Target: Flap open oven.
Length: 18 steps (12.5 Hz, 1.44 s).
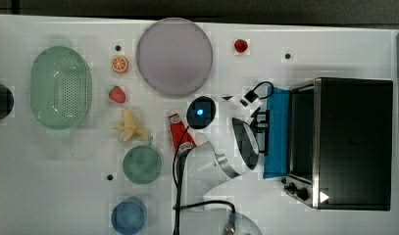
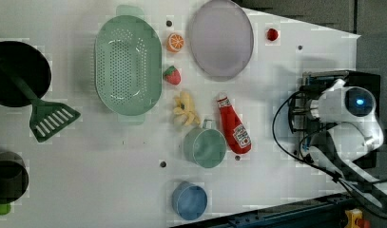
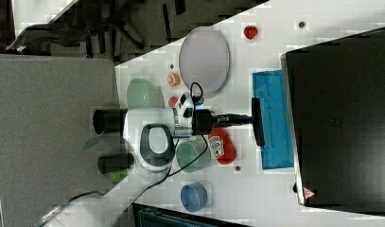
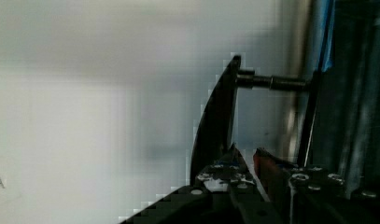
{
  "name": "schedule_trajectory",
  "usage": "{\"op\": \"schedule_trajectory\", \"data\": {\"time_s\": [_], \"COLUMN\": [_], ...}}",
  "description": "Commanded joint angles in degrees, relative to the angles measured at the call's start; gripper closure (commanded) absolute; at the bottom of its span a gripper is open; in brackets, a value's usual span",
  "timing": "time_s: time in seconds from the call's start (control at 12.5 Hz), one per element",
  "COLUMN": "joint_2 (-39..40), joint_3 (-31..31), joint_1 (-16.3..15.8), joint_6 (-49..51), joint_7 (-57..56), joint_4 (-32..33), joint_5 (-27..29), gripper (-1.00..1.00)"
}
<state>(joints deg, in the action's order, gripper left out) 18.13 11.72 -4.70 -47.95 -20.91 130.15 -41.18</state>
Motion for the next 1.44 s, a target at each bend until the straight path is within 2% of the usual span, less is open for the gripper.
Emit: {"op": "schedule_trajectory", "data": {"time_s": [0.08,0.24,0.48,0.88,0.96,1.2,1.44], "joint_2": [4.7,8.0,11.4,11.3,10.2,3.9,-3.4], "joint_3": [-0.8,-0.9,-1.0,-1.7,-2.0,-2.1,-1.5], "joint_1": [-2.2,-3.4,-5.0,-5.7,-5.7,-5.6,-5.1], "joint_6": [1.1,0.9,0.4,-0.4,-0.9,-1.1,-1.0], "joint_7": [10.2,15.1,16.8,16.8,17.2,17.3,17.3], "joint_4": [-0.3,-1.4,-3.2,-4.8,-5.1,-5.3,-5.4], "joint_5": [-3.4,-6.0,-6.1,-5.3,-2.4,12.2,24.3], "gripper": [0.65,0.65,0.65,0.65,0.65,0.65,0.65]}}
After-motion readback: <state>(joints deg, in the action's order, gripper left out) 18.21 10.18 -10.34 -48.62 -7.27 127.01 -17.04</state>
